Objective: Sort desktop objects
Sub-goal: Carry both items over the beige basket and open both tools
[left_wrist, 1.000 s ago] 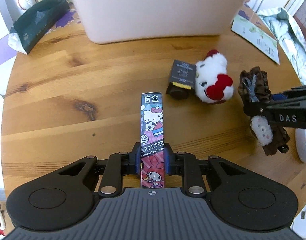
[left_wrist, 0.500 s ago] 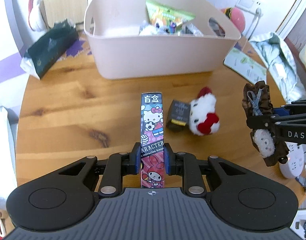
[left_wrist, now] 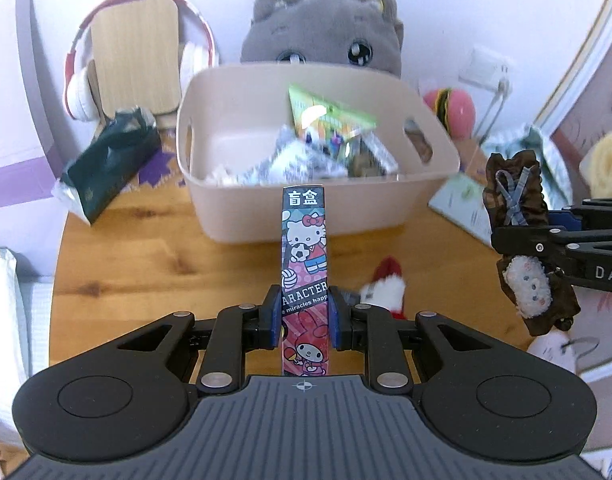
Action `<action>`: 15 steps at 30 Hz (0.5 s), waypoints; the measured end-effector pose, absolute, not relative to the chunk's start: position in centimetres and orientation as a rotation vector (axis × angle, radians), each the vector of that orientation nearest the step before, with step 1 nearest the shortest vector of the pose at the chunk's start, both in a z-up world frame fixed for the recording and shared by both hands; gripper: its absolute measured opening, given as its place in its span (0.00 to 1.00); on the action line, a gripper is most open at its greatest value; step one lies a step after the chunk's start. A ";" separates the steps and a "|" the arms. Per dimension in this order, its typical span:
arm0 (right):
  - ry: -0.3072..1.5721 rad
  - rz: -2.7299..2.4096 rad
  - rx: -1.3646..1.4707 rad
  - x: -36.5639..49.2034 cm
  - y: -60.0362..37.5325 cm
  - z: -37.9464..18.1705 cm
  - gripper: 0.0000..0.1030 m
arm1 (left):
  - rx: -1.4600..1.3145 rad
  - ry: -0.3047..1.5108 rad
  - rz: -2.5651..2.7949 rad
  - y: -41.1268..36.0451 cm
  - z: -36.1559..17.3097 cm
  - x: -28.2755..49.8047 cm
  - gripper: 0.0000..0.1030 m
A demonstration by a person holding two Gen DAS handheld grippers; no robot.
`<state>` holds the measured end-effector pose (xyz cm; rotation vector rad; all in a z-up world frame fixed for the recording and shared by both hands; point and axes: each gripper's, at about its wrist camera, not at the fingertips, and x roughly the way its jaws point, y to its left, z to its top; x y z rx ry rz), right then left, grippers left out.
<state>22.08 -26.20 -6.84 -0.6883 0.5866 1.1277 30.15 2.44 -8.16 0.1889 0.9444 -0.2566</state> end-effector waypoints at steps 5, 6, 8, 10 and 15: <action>0.510 1.163 -0.671 21.7 -25.4 -4.2 0.26 | 0.197 0.887 -0.263 1.9 -6.1 31.5 0.22; 0.493 1.169 -0.671 21.6 -25.2 -3.8 0.26 | 0.200 0.875 -0.263 1.7 -5.7 31.9 0.22; 0.462 1.186 -0.678 21.5 -24.7 -3.0 0.26 | 0.209 0.850 -0.262 1.4 -4.9 32.7 0.22; 0.430 1.198 -0.680 21.5 -24.2 -2.3 0.26 | 0.218 0.828 -0.262 1.1 -4.3 33.5 0.22; 0.384 1.216 -0.650 21.7 -22.7 -0.8 0.26 | 0.251 0.780 -0.262 0.0 -3.4 35.6 0.22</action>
